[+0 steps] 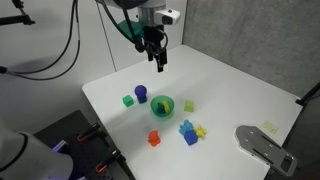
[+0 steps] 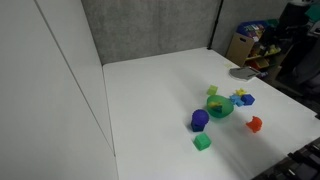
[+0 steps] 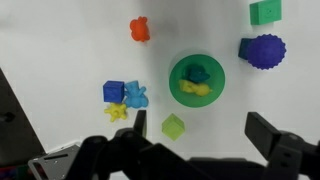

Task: Take the orange toy animal out of the bowl and put it on the table

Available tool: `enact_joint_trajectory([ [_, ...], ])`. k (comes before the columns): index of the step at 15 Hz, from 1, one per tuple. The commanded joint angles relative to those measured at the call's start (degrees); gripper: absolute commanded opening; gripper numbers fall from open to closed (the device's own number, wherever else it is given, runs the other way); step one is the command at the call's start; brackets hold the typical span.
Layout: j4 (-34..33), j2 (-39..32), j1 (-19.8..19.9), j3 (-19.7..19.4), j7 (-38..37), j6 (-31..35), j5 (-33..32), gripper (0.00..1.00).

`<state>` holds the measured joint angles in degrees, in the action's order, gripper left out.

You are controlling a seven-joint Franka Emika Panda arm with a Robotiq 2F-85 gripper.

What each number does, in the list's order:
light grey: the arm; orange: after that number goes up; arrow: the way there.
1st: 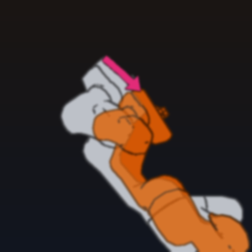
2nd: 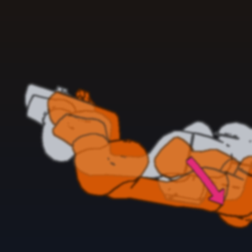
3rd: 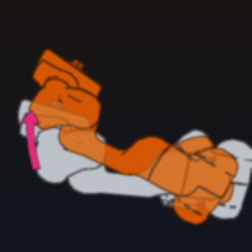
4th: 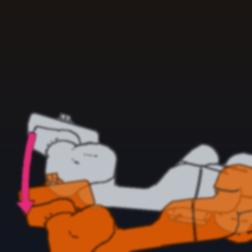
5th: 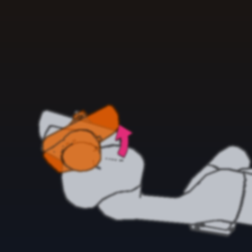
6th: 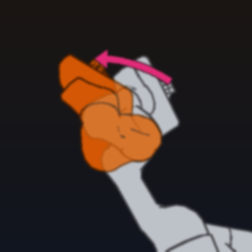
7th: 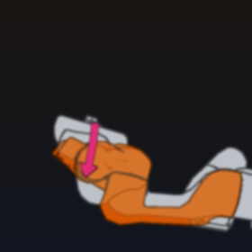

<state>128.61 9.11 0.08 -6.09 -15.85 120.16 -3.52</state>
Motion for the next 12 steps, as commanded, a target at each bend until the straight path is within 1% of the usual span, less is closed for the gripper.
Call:
enact_joint_trajectory([
  [1, -2.8, 5.0, 1.6, 1.2, 4.4, -5.8, 1.0, 1.00],
  [3, -4.6, 6.7, 1.8, 1.6, 5.1, -7.8, 0.2, 1.00],
  [6, -6.4, 8.3, 1.8, 1.8, 6.5, -9.3, 0.7, 1.00],
  [8, -6.4, 8.9, 1.9, 1.9, 7.0, -9.4, 0.6, 1.00],
  [9, -5.5, 8.6, 2.1, 2.4, 5.3, -7.9, 0.4, 1.00],
  [12, -5.5, 8.8, 2.1, 2.4, 5.5, -7.9, 0.4, 1.00],
])
